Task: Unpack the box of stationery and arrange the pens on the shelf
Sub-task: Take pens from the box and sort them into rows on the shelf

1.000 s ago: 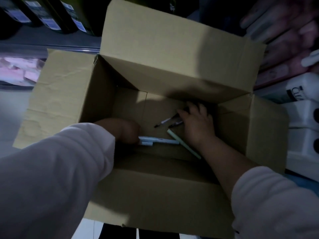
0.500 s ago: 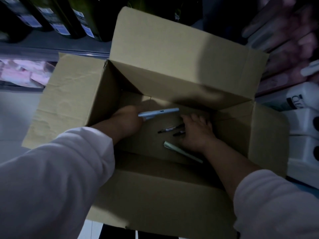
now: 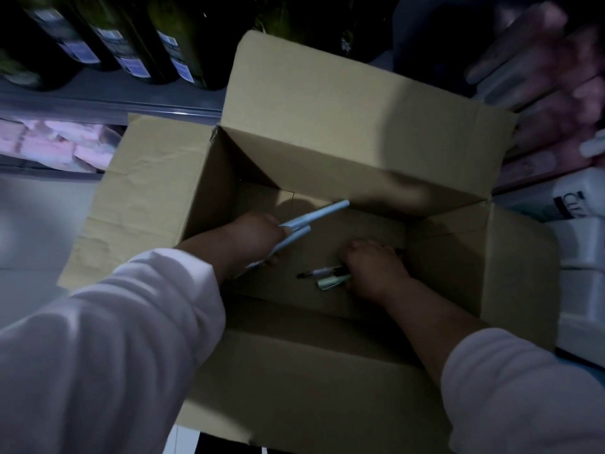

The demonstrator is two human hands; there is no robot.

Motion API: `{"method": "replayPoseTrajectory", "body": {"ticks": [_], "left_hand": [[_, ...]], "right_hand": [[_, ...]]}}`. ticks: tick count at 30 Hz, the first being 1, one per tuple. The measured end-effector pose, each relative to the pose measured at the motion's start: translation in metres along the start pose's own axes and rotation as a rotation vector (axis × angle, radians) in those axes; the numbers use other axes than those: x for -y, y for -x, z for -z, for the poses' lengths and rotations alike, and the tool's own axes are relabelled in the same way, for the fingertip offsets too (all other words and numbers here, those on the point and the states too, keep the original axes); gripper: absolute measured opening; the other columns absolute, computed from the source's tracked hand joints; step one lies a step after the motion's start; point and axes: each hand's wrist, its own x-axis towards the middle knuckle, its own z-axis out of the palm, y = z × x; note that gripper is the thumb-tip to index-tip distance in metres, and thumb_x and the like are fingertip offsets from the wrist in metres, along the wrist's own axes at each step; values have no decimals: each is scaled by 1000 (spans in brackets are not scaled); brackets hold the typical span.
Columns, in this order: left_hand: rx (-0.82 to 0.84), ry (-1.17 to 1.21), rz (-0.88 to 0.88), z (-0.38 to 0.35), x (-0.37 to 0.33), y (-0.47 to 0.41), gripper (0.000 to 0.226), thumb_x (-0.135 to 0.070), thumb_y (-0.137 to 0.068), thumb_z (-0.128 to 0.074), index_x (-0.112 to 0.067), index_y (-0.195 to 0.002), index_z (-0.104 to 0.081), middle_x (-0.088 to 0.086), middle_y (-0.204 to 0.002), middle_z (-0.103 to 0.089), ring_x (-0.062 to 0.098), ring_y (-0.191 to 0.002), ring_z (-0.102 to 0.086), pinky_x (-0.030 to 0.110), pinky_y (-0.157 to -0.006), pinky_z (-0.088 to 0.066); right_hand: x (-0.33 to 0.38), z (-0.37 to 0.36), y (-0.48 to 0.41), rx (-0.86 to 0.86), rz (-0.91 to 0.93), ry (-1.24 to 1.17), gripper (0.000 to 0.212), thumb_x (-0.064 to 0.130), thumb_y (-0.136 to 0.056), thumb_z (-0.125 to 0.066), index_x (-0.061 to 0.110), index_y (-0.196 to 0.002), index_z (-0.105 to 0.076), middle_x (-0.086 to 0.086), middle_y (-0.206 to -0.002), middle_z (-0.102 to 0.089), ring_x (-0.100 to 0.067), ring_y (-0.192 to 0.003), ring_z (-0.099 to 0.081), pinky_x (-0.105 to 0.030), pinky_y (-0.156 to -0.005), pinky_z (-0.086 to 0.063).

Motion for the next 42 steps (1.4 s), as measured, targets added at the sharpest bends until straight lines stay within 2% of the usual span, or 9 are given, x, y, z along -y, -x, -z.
{"method": "replayPoseTrajectory", "body": {"ticks": [9, 16, 21, 25, 30, 33, 35, 37, 42], "left_hand": [[49, 165, 48, 5, -15, 27, 29, -24, -98, -47, -5, -119, -56, 13, -90, -63, 17, -71, -60, 25, -60, -49], [76, 260, 36, 16, -37, 76, 23, -17, -97, -46, -4, -112, -59, 12, -90, -65, 16, -74, -63, 25, -56, -50], [28, 348, 4, 25, -62, 132, 20, -7, -96, -44, 1, -109, -57, 14, -88, -63, 19, -76, -64, 25, -54, -49], [-8, 406, -84, 31, -83, 182, 23, 0, -94, -41, 6, -111, -55, 15, -87, -61, 21, -77, -60, 29, -64, -47], [-43, 336, -239, 31, -116, 247, 17, -2, -94, -46, 2, -104, -59, 16, -85, -62, 23, -73, -57, 31, -65, -48], [-51, 357, -284, 27, -139, 282, 16, -1, -94, -46, 1, -105, -58, 16, -81, -62, 21, -68, -56, 27, -60, -48], [-29, 365, -312, 23, -153, 301, 17, -2, -94, -47, 1, -108, -58, 15, -82, -63, 20, -70, -60, 30, -64, -50], [-4, 370, -349, 18, -166, 318, 19, -3, -94, -49, -1, -111, -58, 14, -85, -64, 20, -72, -62, 32, -68, -51], [74, 348, -448, 7, -193, 357, 14, -5, -94, -51, -5, -106, -60, 11, -85, -63, 18, -72, -63, 27, -57, -50]], "right_hand": [[0, 17, 7, -53, -79, -144, 35, 19, -96, -41, 17, -131, -41, -9, -139, -44, -28, -129, -39, -39, -105, -30], [-3, 51, 43, -135, -91, -461, 40, 14, -92, -46, 12, -132, -44, -14, -137, -44, -32, -126, -42, -35, -105, -35], [2, 88, 84, -192, -71, -693, 16, 19, -93, -49, 13, -108, -52, -10, -111, -56, -28, -101, -56, -35, -86, -46], [11, 130, 129, -242, -107, -1158, 8, 16, -94, -51, 23, -91, -51, -3, -89, -59, -16, -66, -60, -32, -68, -48], [16, 193, 194, -288, -112, -1635, 12, 14, -96, -50, 26, -95, -52, 0, -83, -49, -13, -60, -48, -32, -55, -54], [15, 225, 229, -384, -107, -1762, 10, 13, -95, -52, 22, -92, -50, 1, -73, -47, -11, -53, -42, -23, -43, -36], [14, 242, 252, -440, -102, -1864, 10, 14, -93, -58, 20, -89, -51, 2, -67, -44, -9, -49, -39, -20, -39, -30], [14, 256, 273, -474, -106, -1943, 9, 17, -89, -64, 17, -89, -55, 3, -65, -44, -8, -47, -38, -19, -37, -29], [19, 277, 316, -564, -139, -2025, 8, 13, -87, -67, 16, -92, -62, 2, -71, -60, -9, -50, -48, -19, -38, -35]]}}
